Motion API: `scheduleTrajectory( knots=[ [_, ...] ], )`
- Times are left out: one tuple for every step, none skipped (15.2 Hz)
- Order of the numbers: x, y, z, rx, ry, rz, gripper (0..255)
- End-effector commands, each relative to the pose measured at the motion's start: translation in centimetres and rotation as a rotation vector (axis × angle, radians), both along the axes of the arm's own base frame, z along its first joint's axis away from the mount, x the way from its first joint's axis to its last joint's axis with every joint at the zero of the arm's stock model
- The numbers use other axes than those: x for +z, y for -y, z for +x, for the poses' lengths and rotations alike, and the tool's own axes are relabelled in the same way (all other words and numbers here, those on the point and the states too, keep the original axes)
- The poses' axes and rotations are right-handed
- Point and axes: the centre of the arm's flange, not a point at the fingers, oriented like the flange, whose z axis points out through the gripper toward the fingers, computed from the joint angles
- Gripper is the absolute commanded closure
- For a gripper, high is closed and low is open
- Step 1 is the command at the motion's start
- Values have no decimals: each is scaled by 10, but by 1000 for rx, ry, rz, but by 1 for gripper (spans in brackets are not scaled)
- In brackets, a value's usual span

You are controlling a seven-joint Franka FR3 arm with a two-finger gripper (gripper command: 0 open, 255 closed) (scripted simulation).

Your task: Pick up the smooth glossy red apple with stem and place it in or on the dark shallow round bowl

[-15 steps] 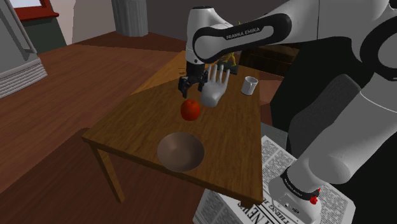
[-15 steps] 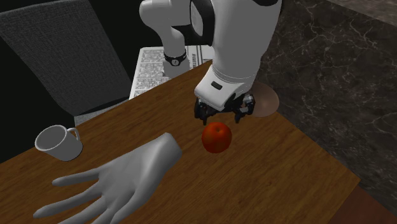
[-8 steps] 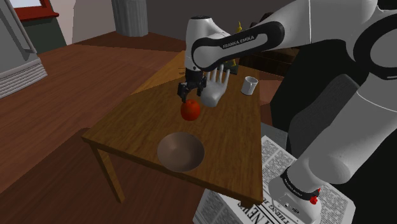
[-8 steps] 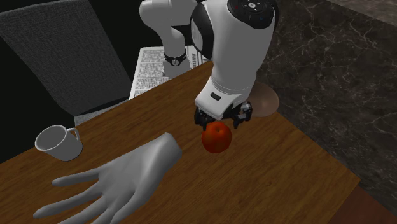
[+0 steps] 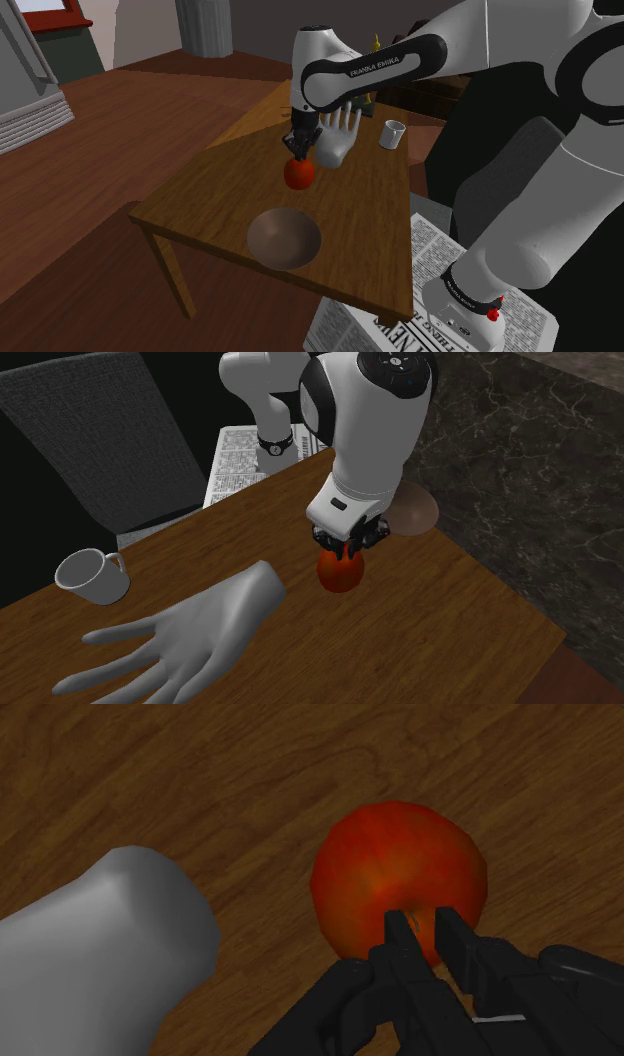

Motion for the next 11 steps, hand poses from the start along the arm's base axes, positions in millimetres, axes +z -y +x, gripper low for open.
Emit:
scheduleTrajectory(
  knots=[
    [0, 0, 0, 0, 0, 0, 255],
    [0, 0, 0, 0, 0, 0, 255],
    [0, 0, 0, 0, 0, 0, 255],
    [0, 0, 0, 0, 0, 0, 255],
    [0, 0, 0, 0, 0, 0, 255],
    [0, 0, 0, 0, 0, 0, 255],
    [0, 0, 0, 0, 0, 0, 255],
    [5, 0, 0, 0, 0, 0, 255],
    [11, 0, 0, 0, 0, 0, 255],
    [16, 0, 0, 0, 0, 0, 255],
    [21, 0, 0, 0, 0, 0, 255]
  ],
)
